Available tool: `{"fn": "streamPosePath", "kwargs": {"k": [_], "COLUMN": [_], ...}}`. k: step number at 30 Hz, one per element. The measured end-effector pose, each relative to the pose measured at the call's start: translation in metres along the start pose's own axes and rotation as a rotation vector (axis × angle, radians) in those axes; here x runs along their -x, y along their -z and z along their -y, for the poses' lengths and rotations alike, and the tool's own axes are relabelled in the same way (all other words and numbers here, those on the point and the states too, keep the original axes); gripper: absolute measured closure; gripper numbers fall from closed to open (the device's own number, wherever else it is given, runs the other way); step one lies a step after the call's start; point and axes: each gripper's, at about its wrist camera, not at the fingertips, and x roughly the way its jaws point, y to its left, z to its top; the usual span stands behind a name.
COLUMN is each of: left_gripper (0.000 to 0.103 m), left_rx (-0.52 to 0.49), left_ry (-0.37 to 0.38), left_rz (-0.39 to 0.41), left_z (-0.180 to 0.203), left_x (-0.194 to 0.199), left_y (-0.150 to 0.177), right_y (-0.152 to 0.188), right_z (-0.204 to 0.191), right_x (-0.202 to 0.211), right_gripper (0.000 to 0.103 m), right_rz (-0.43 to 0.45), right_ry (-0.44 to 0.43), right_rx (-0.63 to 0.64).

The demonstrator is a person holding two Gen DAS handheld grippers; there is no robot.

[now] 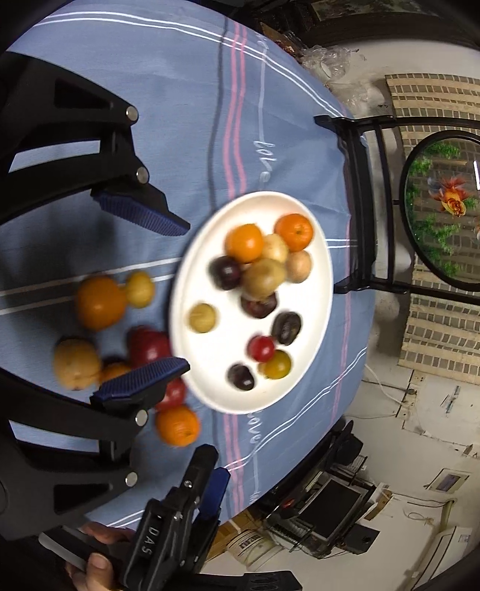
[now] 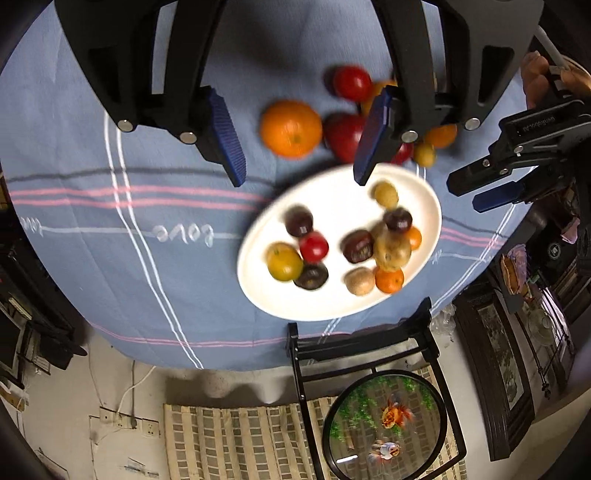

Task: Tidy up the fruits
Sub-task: 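Withdraw both open tools from the plate toward the fruit pile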

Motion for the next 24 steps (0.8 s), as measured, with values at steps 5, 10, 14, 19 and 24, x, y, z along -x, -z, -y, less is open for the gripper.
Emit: {"fn": "streamPosePath", "kwargs": {"k": [5,10,14,19,24], "left_gripper": [0.029,0.027,0.027,0.023,0.022], "left_rx": [-0.017,-0.015,-0.024,-0.025,-0.042], "left_ry": [0.002,0.012,0.006,0.006,-0.015], "left_rz": [-0.003,-0.008,-0.016,-0.025,-0.030], "left_z": [0.007,0.011,0.012,0.012,0.012], "left_x": [0.015,0.026,0.031,0.034,0.032], "left_y": [0.023,0.041,0.055,0.064,0.074], "right_y": [0.026,0.050,0.065,0.079,0.088], "right_z": [0.008,0.012,0.012,0.010,0.006], "right_x": [0.013,0.023,0.028,0.027,0.026], "right_gripper": [0.040,0.040,0.040,0.040,0.040], "right_rz": [-0.019,-0.033,-0.038,-0.060,-0.077], "right_ry": [-0.008,-0.019,-0.025,-0.023,-0.003], "right_rx": [-0.051,-0.092,-0.106,-0.104,-0.069]}}
